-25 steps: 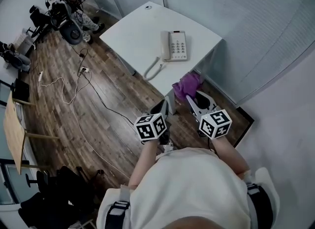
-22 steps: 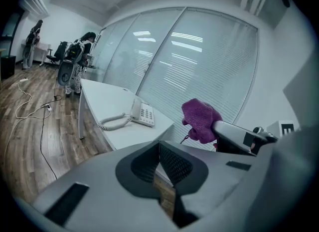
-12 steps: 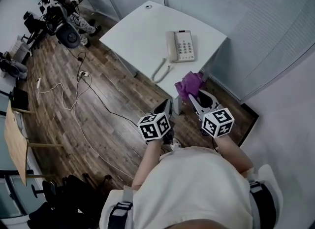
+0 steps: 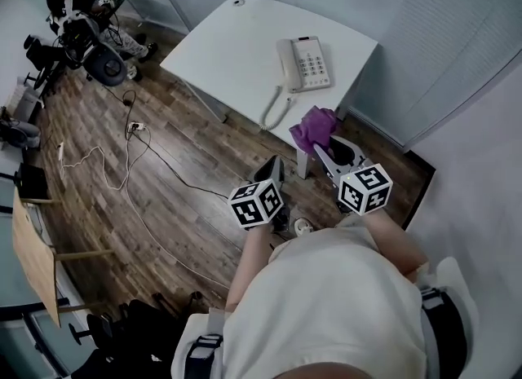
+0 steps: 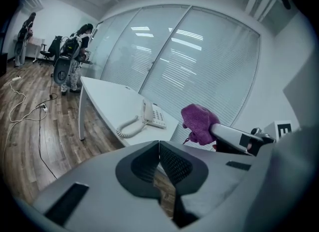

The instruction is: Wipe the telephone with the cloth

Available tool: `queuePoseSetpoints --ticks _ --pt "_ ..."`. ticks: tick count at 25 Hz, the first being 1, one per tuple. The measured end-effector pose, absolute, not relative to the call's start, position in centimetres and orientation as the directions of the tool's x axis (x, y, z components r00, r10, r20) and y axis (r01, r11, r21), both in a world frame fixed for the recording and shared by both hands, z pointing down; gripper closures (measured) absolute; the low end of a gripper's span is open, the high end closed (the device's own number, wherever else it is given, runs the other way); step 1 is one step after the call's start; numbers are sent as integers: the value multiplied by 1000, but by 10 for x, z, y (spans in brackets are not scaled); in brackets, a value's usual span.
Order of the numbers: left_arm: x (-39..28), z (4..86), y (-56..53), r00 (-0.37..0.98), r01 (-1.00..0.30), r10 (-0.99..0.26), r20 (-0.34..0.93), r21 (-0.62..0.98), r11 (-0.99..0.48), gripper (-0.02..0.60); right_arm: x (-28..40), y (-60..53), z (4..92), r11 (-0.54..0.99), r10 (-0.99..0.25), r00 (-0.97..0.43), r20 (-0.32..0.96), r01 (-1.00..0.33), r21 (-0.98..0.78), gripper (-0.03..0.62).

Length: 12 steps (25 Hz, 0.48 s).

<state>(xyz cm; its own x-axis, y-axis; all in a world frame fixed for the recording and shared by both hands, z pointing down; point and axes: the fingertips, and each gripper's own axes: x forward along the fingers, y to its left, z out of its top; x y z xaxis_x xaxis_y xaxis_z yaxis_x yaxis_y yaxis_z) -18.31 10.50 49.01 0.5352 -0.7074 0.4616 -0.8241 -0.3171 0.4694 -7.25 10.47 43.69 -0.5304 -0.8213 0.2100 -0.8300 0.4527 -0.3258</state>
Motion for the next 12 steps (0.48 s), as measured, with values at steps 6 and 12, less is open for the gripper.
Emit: queuePoseSetpoints --ticks 6,12 --pt "-204 496 92 522 -828 -709 475 482 -286 560 -80 96 430 455 -817 -529 230 -836 -307 462" --pt "-203 500 70 515 -833 -705 488 480 -276 560 -65 72 423 442 -835 -505 218 -852 -280 462"
